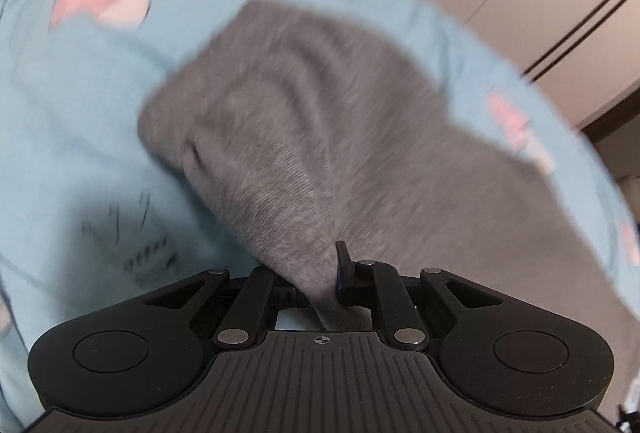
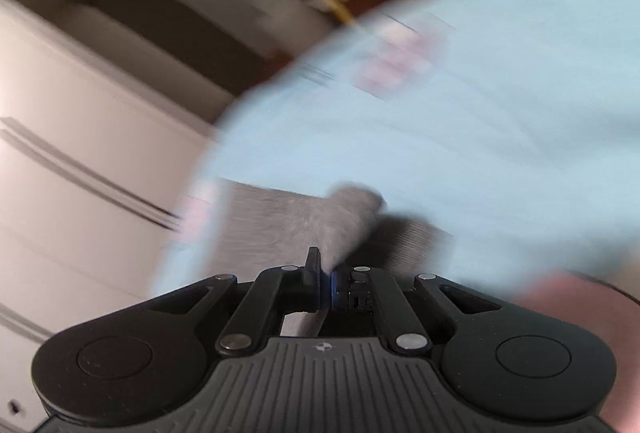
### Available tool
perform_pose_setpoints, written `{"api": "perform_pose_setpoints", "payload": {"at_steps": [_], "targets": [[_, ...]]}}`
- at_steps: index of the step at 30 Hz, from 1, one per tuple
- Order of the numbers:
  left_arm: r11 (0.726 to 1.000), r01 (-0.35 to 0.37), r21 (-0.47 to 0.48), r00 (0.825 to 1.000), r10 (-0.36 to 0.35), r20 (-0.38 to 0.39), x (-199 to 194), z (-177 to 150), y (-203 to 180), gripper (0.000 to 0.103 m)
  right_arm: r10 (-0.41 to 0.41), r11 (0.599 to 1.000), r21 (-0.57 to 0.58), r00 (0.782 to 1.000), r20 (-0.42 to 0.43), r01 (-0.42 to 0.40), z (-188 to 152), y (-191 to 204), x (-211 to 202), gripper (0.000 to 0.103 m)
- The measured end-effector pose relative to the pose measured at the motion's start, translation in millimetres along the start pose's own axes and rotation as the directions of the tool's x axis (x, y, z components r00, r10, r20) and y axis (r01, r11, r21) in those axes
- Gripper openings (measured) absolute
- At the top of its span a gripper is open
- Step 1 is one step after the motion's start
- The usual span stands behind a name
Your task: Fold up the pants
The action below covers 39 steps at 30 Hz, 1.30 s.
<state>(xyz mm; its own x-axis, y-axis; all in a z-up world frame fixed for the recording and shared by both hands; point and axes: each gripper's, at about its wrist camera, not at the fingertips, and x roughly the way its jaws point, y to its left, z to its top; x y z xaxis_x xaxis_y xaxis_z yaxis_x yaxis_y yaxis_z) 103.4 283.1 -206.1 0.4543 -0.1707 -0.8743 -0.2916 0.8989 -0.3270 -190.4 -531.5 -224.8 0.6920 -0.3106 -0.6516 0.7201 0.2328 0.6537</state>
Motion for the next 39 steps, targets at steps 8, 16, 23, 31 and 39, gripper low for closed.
{"api": "perform_pose_setpoints", "payload": {"at_steps": [8, 16, 23, 31, 39], "targets": [[0.998, -0.042, -0.049, 0.999, 0.043, 0.024, -11, 3, -5, 0.037, 0.006, 0.995, -0.100, 0.999, 0.040, -0.002, 7, 30, -16, 0.005], [0.956, -0.237, -0.173, 0.928, 0.275, 0.250, -78, 4, 3, 0.084, -0.197, 0.939, -0.229, 0.949, 0.248, 0.255, -7, 41, -46, 0.043], [0.990, -0.112, 0.088, 0.944, 0.078, 0.320, -50, 22, -59, 0.095, 0.081, 0.925, -0.378, 0.986, 0.143, -0.021, -48, 94, -46, 0.043], [0.946, -0.141, 0.291, 0.974, 0.080, 0.213, 29, 15, -111, 0.082, 0.100, 0.884, -0.428, 0.971, -0.218, -0.187, -115, 110, 25, 0.018], [0.823, -0.460, 0.332, 0.861, 0.323, 0.392, 46, 41, -83, 0.071, -0.040, 0.881, -0.471, 0.999, 0.009, 0.040, -62, 85, 13, 0.003]]}}
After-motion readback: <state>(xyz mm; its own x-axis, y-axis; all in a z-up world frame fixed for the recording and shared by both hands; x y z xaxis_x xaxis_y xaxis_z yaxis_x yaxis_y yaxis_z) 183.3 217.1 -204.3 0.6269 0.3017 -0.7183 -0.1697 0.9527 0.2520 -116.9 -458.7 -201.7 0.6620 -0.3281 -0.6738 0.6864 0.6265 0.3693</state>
